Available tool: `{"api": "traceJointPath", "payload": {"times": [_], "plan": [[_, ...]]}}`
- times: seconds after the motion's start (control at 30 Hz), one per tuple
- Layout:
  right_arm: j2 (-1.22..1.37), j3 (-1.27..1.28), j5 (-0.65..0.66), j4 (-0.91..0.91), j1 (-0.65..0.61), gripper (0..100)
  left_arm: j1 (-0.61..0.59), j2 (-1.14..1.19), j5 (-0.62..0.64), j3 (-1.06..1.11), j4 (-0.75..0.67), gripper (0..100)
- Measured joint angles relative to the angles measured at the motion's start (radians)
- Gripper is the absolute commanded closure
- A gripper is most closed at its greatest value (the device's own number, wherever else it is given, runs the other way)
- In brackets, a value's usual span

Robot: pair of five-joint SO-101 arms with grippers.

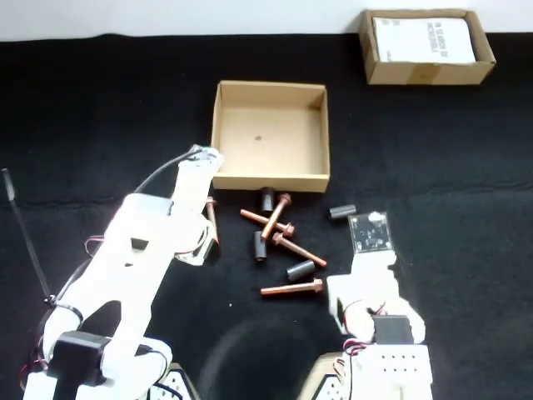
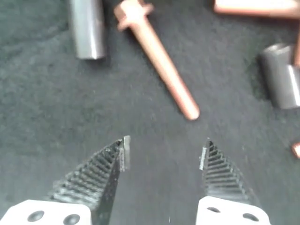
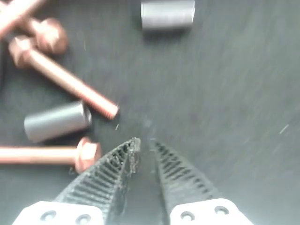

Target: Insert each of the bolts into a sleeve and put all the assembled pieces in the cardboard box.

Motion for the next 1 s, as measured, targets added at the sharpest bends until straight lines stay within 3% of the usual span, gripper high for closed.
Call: {"api": "traceJointPath", "payload": {"times": [0.1, 0.27, 0.57, 0.67, 0.83, 1.0], "plan": [[0.017, -0.104, 0.101, -0.028, 0.028, 86.5, -0.046, -0.002, 0.061, 0.003, -0.057, 75], [0.252, -0.333, 0.123, 0.031, 0.029, 86.5, -0.097, 0.021, 0.100, 0.005, -0.087, 75], [1.089, -1.094, 0.172, 0.465, 0.031, 86.1, -0.203, 0.219, 0.278, -0.149, -0.075, 75], [1.336, -1.332, 0.351, 0.577, 0.009, 86.1, -0.236, 0.270, 0.304, -0.206, -0.048, 75], [1.605, -1.610, 0.779, 0.694, -0.040, 86.1, -0.258, 0.295, 0.310, -0.241, -0.037, 75], [1.803, -1.843, 0.988, 0.816, -0.063, 86.1, -0.258, 0.295, 0.310, -0.241, -0.035, 75]]}}
